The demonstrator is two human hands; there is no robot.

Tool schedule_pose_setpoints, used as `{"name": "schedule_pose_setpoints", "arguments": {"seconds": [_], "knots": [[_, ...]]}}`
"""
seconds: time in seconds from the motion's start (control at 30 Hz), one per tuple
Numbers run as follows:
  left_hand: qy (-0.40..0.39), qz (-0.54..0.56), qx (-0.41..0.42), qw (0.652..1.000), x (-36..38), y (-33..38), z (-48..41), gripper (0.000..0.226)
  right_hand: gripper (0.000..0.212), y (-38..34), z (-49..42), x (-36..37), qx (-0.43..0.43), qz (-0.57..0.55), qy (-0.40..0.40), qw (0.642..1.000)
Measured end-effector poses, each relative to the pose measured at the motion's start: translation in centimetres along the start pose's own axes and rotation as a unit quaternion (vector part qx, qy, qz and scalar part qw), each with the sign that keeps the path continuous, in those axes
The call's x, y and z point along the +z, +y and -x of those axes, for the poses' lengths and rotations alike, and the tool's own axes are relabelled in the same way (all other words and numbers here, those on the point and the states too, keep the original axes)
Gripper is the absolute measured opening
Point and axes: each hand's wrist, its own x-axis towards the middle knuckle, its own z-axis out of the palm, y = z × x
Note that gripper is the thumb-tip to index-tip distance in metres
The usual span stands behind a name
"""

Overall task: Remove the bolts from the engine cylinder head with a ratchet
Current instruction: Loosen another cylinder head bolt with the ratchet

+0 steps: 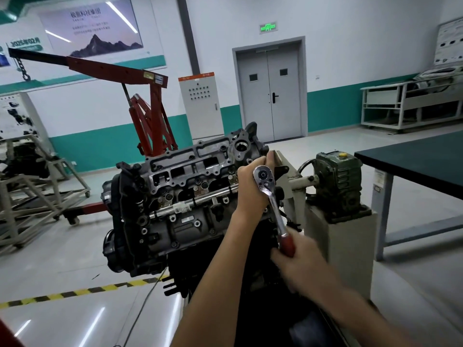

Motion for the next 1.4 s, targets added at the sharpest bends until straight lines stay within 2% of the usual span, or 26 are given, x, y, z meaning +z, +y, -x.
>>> {"name": "schedule_pose_setpoints", "arguments": {"seconds": [0.07, 0.13, 0.23, 0.33, 0.4, 0.47, 0.53, 0.63, 0.7, 0.8, 0.87, 0.97, 1.03, 1.07, 1.13, 1.17, 1.23, 1.33, 1.4], "knots": [[0.027, -0.021, 0.007, 0.999, 0.2, 0.2, 0.0, 0.051, 0.023, -0.6, 0.9, 3.4, 0.045, -0.124, -0.005, 0.991], [0.034, -0.023, -0.006, 0.999, 0.1, 0.2, -0.1, 0.05, 0.027, -0.9, 0.7, 3.6, 0.039, -0.131, -0.016, 0.991], [-0.026, 0.001, -0.017, 1.0, -0.9, 0.0, -0.1, 0.05, 0.036, -0.1, -1.1, -2.0, -0.036, 0.069, -0.051, 0.996], [-0.134, -0.08, 0.013, 0.988, -1.8, 0.4, -0.8, 0.05, 0.035, -0.5, -4.5, -9.6, -0.106, 0.244, -0.151, 0.952], [-0.183, -0.116, 0.025, 0.976, -2.0, 0.8, -1.3, 0.051, 0.025, -1.5, -7.2, -12.8, -0.158, 0.373, -0.135, 0.904], [-0.168, -0.102, 0.013, 0.98, -2.0, 0.7, -1.3, 0.05, 0.014, -1.8, -8.4, -13.3, -0.194, 0.422, -0.088, 0.882], [-0.104, -0.051, -0.005, 0.993, -1.6, 0.3, -0.7, 0.05, 0.016, -0.6, -7.0, -11.2, -0.158, 0.366, -0.092, 0.913], [-0.016, -0.017, -0.015, 1.0, -0.3, -0.1, 0.1, 0.051, 0.023, 0.9, -2.3, -5.4, -0.068, 0.165, -0.036, 0.983], [0.012, -0.012, -0.023, 1.0, 0.4, 0.1, 0.2, 0.051, 0.027, 0.9, -0.1, -0.9, -0.026, 0.039, 0.032, 0.998], [0.029, -0.028, -0.019, 0.999, 0.4, 0.2, 0.1, 0.049, 0.03, -0.3, 1.1, 4.0, 0.026, -0.121, 0.014, 0.992], [0.002, -0.015, -0.023, 1.0, -0.1, 0.2, 0.0, 0.05, 0.031, -0.6, 0.8, 2.9, 0.022, -0.09, -0.007, 0.996], [-0.083, -0.053, -0.016, 0.995, -1.2, 0.2, -0.5, 0.05, 0.034, 0.1, -1.1, -3.4, -0.039, 0.097, -0.041, 0.994], [-0.14, -0.09, -0.007, 0.986, -1.8, 0.3, -0.9, 0.051, 0.022, -0.1, -3.5, -8.0, -0.079, 0.221, -0.103, 0.966], [-0.163, -0.102, -0.002, 0.981, -1.9, 0.3, -1.1, 0.052, 0.014, -0.4, -4.8, -9.8, -0.108, 0.29, -0.112, 0.944], [-0.17, -0.098, -0.007, 0.981, -2.1, 0.2, -1.3, 0.052, 0.017, -1.2, -6.7, -11.7, -0.153, 0.392, -0.092, 0.903], [-0.156, -0.081, -0.017, 0.984, -2.2, 0.1, -1.3, 0.051, 0.017, -1.2, -7.0, -11.7, -0.153, 0.399, -0.081, 0.9], [-0.113, -0.049, -0.034, 0.992, -1.9, -0.1, -1.2, 0.051, 0.013, -0.5, -5.8, -9.9, -0.121, 0.343, -0.066, 0.929], [-0.053, -0.051, -0.027, 0.997, -0.8, 0.0, -0.7, 0.05, 0.012, 0.8, -1.7, -4.0, -0.057, 0.155, 0.01, 0.986], [-0.007, -0.058, -0.021, 0.998, 0.0, 0.1, -0.5, 0.049, 0.019, 0.5, 0.0, 0.1, -0.014, 0.027, 0.051, 0.998]]}}
